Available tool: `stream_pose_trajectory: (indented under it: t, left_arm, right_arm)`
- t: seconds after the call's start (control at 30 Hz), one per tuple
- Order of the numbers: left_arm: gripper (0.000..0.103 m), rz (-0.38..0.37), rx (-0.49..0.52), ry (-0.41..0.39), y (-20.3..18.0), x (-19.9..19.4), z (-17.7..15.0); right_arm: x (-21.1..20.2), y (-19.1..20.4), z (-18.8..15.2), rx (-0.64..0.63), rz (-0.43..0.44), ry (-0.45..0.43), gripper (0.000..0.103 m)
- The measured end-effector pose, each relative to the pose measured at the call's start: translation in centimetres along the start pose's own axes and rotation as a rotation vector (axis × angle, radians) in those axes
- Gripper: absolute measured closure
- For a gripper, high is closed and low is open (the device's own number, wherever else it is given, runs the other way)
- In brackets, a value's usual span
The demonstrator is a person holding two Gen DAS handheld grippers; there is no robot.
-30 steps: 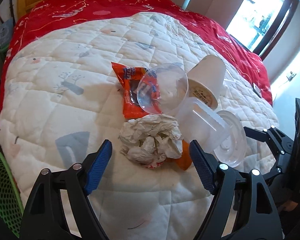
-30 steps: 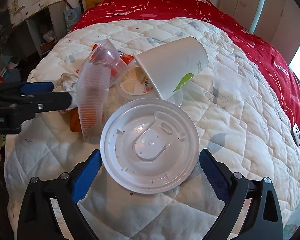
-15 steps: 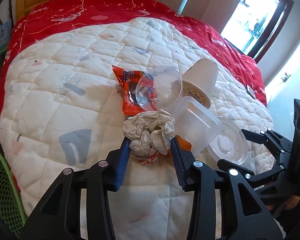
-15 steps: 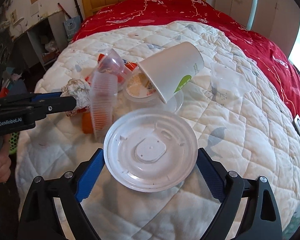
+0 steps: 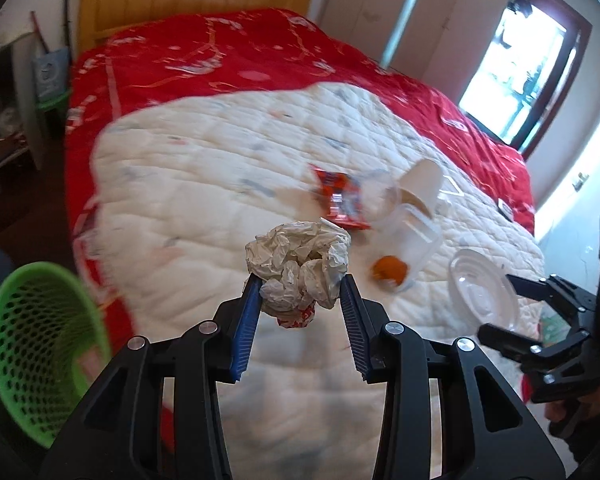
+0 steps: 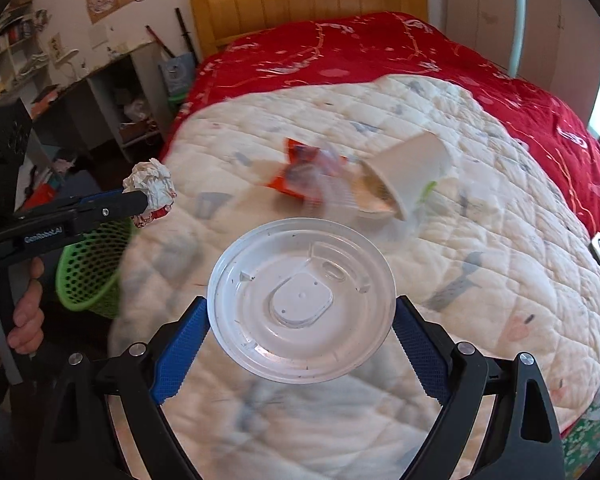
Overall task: Collect trash
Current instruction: 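Carry the tissue and lid to the wastebasket and release the tissue, then release the clear lid into the wastebasket with the right tool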
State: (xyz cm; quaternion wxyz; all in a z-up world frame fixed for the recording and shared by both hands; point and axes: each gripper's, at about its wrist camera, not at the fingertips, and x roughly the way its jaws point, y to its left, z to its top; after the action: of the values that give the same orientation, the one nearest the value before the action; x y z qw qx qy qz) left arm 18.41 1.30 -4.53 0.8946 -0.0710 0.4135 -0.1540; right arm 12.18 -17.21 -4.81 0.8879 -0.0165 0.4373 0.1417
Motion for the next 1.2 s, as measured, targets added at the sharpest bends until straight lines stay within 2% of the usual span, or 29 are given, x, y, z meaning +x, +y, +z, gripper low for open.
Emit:
stream_pose_trajectory:
  t: [0.3,0.6,0.83,0.9,1.2]
  left_arm:
    - [0.063,0.184,-0.074,-0.03,8.4,-5.5,-2.5]
    - [0.063,0.311,-0.183,-0.003,16.4,-7.7,-5.1]
    - [0.055,0.354,-0.265,0.015,20.7,-8.7,-6.8]
    - [0.049,0.365,-0.287,0.014,21.8,-9.1,-7.3]
    - [0.042,0.398,-0.347,-0.007,25.1,-11.3,-8.7]
  right_arm:
    - [0.6,7.4,1.4,-0.069,0.083,-0.01,0.015]
    - [2.4,14.8,2.9,-0.144,0.152,0.002,0.015]
    - [3.9,19.7,4.2,-0.188,0.195,0.015,0.015]
    - [4.3,20.8,4.5,-0.202,0.202,0.017,0.015]
    - [7.8,26.0,5.8,-0.245,0.245,0.047,0.015]
